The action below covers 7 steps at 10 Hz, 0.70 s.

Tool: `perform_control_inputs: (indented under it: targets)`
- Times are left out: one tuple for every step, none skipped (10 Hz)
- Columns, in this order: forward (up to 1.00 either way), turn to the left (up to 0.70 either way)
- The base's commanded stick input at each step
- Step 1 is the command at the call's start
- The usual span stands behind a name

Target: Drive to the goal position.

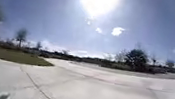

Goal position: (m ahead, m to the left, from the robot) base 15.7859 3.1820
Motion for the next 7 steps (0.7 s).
perform_control_inputs:
  targets:
    - [1.00,0.00]
    - [1.00,0.00]
    - [1.00,0.00]
    - [1.00,0.00]
    - [1.00,0.00]
    - [1.00,0.00]
    - [1.00,0.00]
